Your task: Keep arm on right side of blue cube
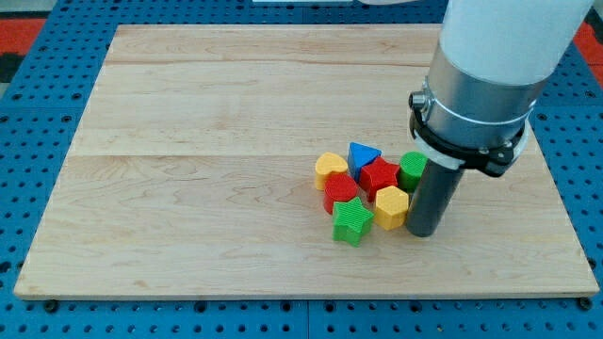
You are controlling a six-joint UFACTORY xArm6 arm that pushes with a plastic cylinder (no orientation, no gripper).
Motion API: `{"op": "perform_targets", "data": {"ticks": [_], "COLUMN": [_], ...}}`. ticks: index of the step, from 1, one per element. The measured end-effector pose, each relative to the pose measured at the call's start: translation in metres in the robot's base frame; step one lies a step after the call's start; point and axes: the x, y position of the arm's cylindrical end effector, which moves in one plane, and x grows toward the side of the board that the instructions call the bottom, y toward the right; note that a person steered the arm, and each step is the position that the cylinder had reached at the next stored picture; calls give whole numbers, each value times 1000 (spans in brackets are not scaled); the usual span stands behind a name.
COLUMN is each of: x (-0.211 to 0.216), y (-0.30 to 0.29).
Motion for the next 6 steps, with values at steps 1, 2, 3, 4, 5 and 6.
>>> {"op": "perform_targets", "data": {"ticks": [1, 2, 3, 4, 5, 6], "x": [13, 27, 6, 2, 0, -9], "y": [21, 78, 112, 86, 54, 44]}}
